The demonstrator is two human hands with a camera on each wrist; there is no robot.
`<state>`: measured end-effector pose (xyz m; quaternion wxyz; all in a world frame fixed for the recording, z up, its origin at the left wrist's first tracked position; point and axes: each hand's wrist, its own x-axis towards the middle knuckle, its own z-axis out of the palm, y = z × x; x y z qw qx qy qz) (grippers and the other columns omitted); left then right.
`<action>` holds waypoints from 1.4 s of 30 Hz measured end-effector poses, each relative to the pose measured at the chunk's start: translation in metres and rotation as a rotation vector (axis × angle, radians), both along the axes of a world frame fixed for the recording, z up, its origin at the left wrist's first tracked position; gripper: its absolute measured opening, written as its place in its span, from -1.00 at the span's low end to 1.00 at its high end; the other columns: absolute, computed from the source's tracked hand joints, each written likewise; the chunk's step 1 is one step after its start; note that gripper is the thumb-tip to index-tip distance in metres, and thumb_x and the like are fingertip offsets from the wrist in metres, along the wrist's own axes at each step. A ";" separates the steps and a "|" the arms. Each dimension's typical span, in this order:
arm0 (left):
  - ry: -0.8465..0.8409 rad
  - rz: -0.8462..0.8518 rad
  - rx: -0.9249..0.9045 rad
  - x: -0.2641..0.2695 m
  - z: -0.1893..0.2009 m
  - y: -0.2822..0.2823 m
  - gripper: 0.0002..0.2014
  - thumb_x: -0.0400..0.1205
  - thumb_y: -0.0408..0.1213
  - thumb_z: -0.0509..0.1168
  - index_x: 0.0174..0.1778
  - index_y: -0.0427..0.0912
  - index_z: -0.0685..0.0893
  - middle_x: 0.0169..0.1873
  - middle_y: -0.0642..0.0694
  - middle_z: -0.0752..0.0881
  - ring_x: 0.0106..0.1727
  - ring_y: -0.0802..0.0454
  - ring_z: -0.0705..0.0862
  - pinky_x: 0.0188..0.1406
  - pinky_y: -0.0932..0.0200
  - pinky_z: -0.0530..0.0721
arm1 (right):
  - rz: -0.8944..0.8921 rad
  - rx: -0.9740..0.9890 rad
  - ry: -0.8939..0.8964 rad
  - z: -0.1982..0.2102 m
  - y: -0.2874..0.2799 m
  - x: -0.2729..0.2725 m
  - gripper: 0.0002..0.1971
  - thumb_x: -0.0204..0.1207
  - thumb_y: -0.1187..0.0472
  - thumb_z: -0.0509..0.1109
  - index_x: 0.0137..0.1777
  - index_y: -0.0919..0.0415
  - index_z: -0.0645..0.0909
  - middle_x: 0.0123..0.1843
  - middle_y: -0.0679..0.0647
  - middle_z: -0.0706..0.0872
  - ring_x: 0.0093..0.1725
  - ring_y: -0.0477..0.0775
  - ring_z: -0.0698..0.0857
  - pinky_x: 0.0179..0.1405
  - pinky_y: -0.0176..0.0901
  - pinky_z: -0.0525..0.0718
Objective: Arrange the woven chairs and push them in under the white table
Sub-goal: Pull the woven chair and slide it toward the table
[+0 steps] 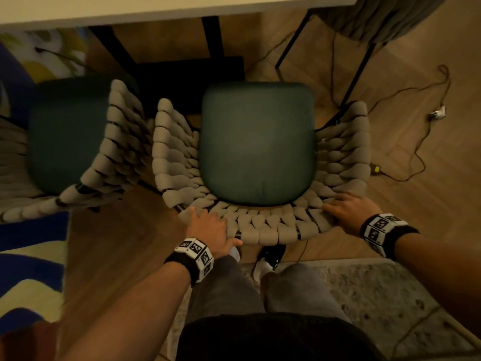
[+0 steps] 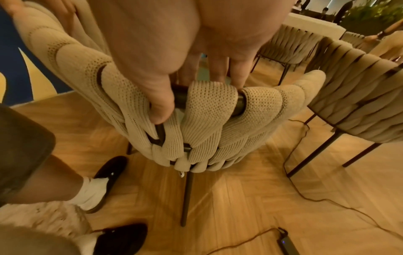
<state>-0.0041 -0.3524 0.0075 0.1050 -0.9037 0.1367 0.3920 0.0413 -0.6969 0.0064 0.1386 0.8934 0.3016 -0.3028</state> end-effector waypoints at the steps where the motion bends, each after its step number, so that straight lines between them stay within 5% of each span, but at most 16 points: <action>1: -0.008 0.032 0.000 0.002 -0.001 0.002 -0.19 0.53 0.46 -0.09 0.43 -0.11 0.52 0.41 -0.27 0.54 0.48 -0.36 0.38 0.52 -0.50 0.09 | 0.000 -0.017 -0.002 0.000 0.004 0.008 -0.45 0.56 0.19 0.32 0.56 -0.01 0.35 0.47 -0.01 0.58 0.54 0.12 0.43 0.53 0.02 0.34; 9: -0.062 0.257 0.008 0.052 0.006 0.018 -0.28 0.56 0.41 -0.01 0.28 -0.13 0.60 0.31 -0.18 0.60 0.46 -0.27 0.40 0.42 -0.63 0.07 | -0.155 -0.002 -0.046 0.008 0.061 0.058 -0.36 0.36 0.07 0.46 0.45 -0.08 0.35 0.38 0.03 0.57 0.44 0.17 0.46 0.43 0.16 0.38; 15: -0.059 0.313 -0.001 0.051 0.007 0.020 -0.28 0.56 0.40 0.01 0.33 -0.12 0.58 0.35 -0.17 0.57 0.50 -0.26 0.33 0.40 -0.67 0.01 | -0.248 0.137 -0.072 -0.002 0.078 0.041 -0.53 0.54 -0.13 0.30 0.44 -0.12 0.41 0.46 -0.06 0.56 0.50 0.13 0.43 0.54 0.15 0.23; 25: -0.066 0.293 0.013 0.064 0.010 0.022 -0.31 0.53 0.42 0.02 0.24 -0.09 0.62 0.27 -0.15 0.62 0.43 -0.25 0.41 0.39 -0.65 0.08 | -0.267 0.176 -0.057 -0.006 0.073 0.042 -0.53 0.62 -0.11 0.23 0.50 -0.07 0.36 0.55 -0.02 0.46 0.61 0.19 0.29 0.61 0.28 0.09; 33: -0.002 0.337 0.031 0.060 0.004 0.030 -0.25 0.50 0.46 0.04 0.48 0.05 0.44 0.47 -0.09 0.50 0.56 -0.19 0.31 0.46 -0.59 0.03 | -0.334 0.201 0.023 0.005 0.081 0.047 -0.58 0.57 -0.10 0.30 0.39 -0.04 0.47 0.49 -0.02 0.52 0.54 0.13 0.38 0.57 0.18 0.25; 36: 0.101 0.372 -0.020 0.074 0.009 0.027 -0.23 0.51 0.41 0.14 0.52 -0.02 0.41 0.49 -0.13 0.48 0.53 -0.20 0.37 0.54 -0.36 0.22 | -0.506 0.306 0.070 0.020 0.075 0.052 -0.75 0.59 0.08 0.28 0.24 0.04 0.57 0.28 0.02 0.63 0.28 0.13 0.59 0.20 -0.02 0.59; 38: 0.154 0.385 -0.064 0.086 0.013 0.019 -0.24 0.52 0.34 0.22 0.55 -0.06 0.40 0.50 -0.16 0.49 0.49 -0.18 0.45 0.48 -0.14 0.41 | -0.608 0.320 0.099 0.031 0.063 0.054 -0.79 0.60 0.11 0.25 0.20 0.03 0.57 0.20 0.05 0.67 0.14 0.14 0.64 0.01 -0.04 0.65; 42: 0.129 0.374 -0.215 0.114 0.023 -0.023 -0.55 0.59 0.07 0.29 0.34 -0.06 0.61 0.28 -0.16 0.66 0.25 -0.12 0.65 0.24 0.03 0.63 | -0.838 0.309 0.177 0.037 0.006 0.047 -0.69 0.59 0.08 0.26 0.33 -0.07 0.52 0.21 0.05 0.71 0.13 0.14 0.69 0.06 0.01 0.70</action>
